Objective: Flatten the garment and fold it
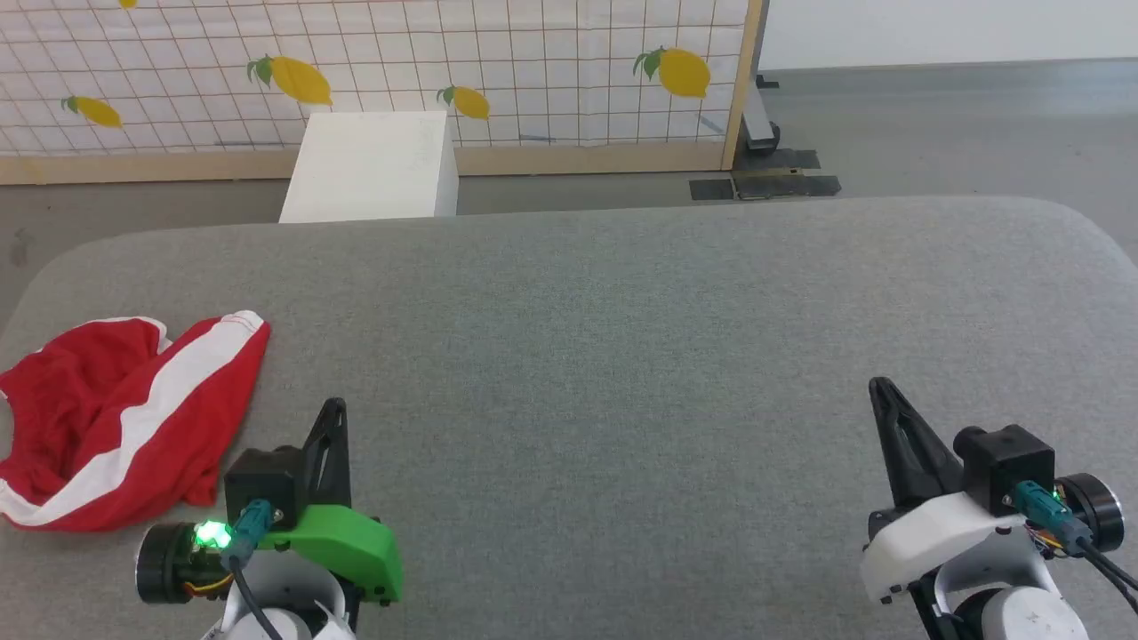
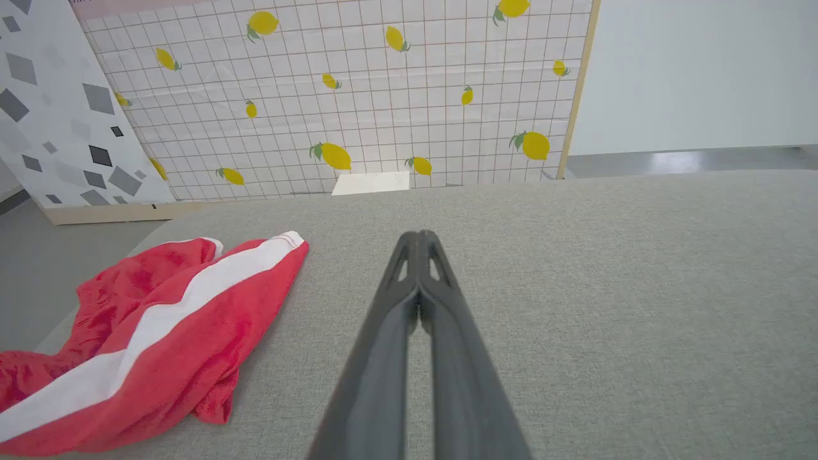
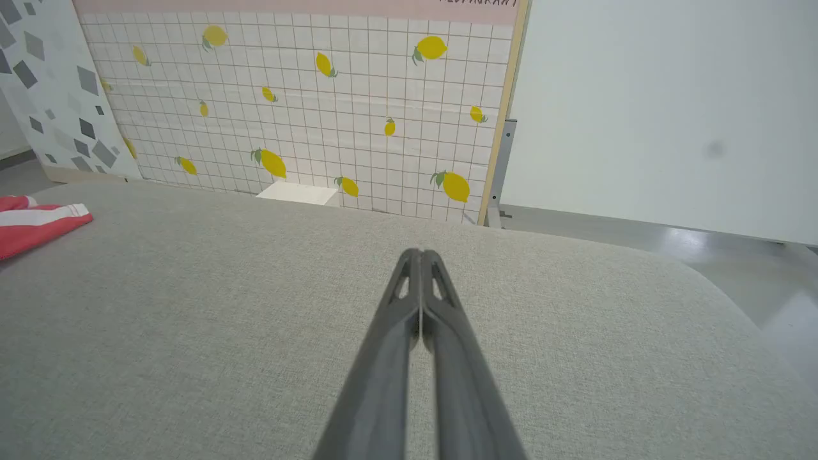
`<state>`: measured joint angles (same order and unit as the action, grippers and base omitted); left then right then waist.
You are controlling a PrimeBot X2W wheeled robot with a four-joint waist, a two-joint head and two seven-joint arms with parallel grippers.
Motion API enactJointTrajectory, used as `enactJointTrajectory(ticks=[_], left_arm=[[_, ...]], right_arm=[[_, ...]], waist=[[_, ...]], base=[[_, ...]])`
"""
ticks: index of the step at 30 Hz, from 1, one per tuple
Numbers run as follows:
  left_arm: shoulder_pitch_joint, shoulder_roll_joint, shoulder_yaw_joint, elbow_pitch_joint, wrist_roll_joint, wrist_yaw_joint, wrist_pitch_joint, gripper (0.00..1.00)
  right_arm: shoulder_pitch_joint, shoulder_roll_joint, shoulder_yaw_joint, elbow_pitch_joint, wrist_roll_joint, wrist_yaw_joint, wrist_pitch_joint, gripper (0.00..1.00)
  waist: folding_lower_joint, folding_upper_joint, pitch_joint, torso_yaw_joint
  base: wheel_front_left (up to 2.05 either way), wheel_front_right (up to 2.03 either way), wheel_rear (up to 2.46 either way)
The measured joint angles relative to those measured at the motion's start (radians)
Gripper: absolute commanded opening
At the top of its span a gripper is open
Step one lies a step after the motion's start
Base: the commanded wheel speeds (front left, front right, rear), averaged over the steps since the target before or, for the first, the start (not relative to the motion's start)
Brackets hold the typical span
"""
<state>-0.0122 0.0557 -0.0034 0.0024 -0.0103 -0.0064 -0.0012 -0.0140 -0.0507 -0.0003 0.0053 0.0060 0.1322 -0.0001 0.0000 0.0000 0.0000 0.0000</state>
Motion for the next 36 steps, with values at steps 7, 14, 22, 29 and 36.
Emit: enactJointTrajectory(ticks=[7,14,22,29,36], left_arm=[[0.0,0.0,0.0,0.0,0.0,0.0,0.0,0.0],[0.0,0.0,-0.004,0.0,-0.001,0.0,0.0,1.0],[0.0,0.0,-0.008,0.012,-0.018,-0.001,-0.016,1.0],[0.0,0.0,-0.008,0.018,-0.028,-0.001,-0.03,1.0],[0.0,0.0,-0.006,0.022,-0.04,-0.001,-0.045,1.0]], right_arm=[[0.0,0.0,0.0,0.0,0.0,0.0,0.0,0.0],[0.0,0.0,0.0,0.001,0.001,0.0,0.0,1.0],[0.0,0.0,-0.001,0.017,0.024,0.0,-0.014,1.0],[0.0,0.0,-0.001,0.027,0.044,0.0,-0.028,1.0],[0.0,0.0,0.001,0.038,0.058,0.0,-0.044,1.0]], waist=[[0.0,0.0,0.0,0.0],[0.0,0.0,0.0,0.0],[0.0,0.0,-0.001,0.002],[0.0,0.0,-0.002,0.014],[0.0,0.0,-0.003,0.037]], base=[[0.0,0.0,0.0],[0.0,0.0,0.0],[0.0,0.0,0.0],[0.0,0.0,0.0],[0.0,0.0,0.0]])
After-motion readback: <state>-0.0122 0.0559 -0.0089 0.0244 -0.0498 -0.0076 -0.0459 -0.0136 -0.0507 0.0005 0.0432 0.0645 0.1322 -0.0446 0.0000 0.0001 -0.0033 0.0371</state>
